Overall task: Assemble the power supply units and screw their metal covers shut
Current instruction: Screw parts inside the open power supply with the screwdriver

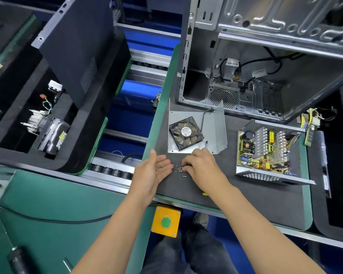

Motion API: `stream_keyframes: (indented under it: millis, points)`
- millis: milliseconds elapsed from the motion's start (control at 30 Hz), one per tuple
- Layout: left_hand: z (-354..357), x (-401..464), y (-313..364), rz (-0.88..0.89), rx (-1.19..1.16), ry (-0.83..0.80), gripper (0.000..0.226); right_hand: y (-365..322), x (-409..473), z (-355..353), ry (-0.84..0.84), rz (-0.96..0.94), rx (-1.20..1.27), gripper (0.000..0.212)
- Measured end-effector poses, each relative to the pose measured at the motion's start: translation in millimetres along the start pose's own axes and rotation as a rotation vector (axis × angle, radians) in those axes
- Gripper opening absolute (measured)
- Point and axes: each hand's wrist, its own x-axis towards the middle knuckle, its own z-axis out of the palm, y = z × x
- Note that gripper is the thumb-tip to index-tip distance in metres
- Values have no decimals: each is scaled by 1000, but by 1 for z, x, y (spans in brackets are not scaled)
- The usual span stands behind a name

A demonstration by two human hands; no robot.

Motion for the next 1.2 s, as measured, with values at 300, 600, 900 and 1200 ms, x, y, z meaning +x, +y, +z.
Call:
stream_keyframes:
  millis: [300,600,900,1200]
  points:
    - [8,-3,1,-56,20,-81,52,-9,0,-10,105,39,338,5]
    - [-8,3,7,21,-20,39,46,-9,-2,0,-31,119,130,21]
    - [-11,0,10,1,-3,40,47,-18,3,-8,-84,172,55,11]
    - [-3,-4,8,-21,25,-99,53,-43,4,-11,17,161,519,16]
